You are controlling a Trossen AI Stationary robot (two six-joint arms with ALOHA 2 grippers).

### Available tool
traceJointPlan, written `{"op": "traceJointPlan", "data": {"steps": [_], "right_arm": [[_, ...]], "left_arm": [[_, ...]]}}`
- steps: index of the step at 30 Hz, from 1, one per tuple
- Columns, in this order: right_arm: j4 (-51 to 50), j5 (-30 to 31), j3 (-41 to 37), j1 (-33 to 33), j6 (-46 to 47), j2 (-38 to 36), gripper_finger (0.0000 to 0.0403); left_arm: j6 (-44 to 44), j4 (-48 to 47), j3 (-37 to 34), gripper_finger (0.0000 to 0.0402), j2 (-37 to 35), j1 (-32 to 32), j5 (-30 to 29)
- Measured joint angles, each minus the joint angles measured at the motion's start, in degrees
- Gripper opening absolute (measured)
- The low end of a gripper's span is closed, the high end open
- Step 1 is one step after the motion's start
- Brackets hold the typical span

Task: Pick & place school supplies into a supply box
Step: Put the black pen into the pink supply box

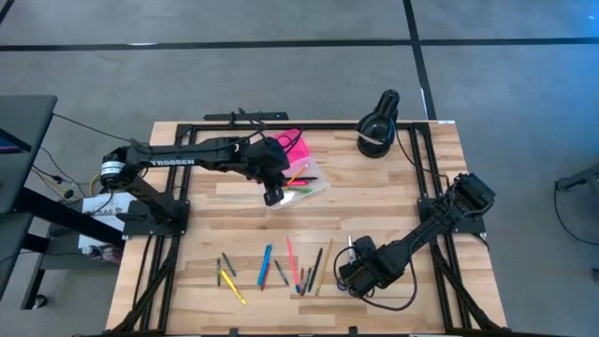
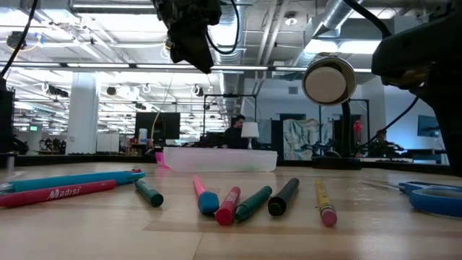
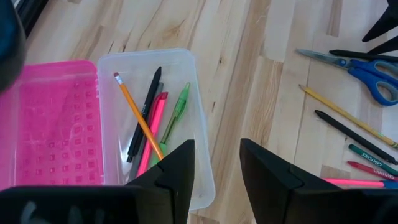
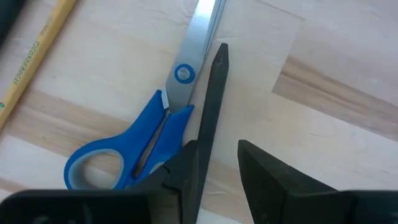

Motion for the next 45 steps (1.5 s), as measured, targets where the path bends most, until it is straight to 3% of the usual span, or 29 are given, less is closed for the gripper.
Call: {"op": "traceJointPlan", "data": {"steps": [14,24,45], "right_arm": [[0.8,-0.1,0.0,0.1,-1.4,0.4,0.0107],[3.4,-3.4,0.4,0.8,-1.0,5.0,0.0107],[3.2,-10.1,0.3,0.6,0.1,5.2,0.0094]], "left_arm": [[-0.1,0.0,0.0,0.0121,0.0,-0.3,0.0],[-0.1,-0.6,0.0,0.0121,0.0,-1.0,0.0],[-1.4,-1.1,0.0,0.0121,0.0,-1.2,0.0]]}}
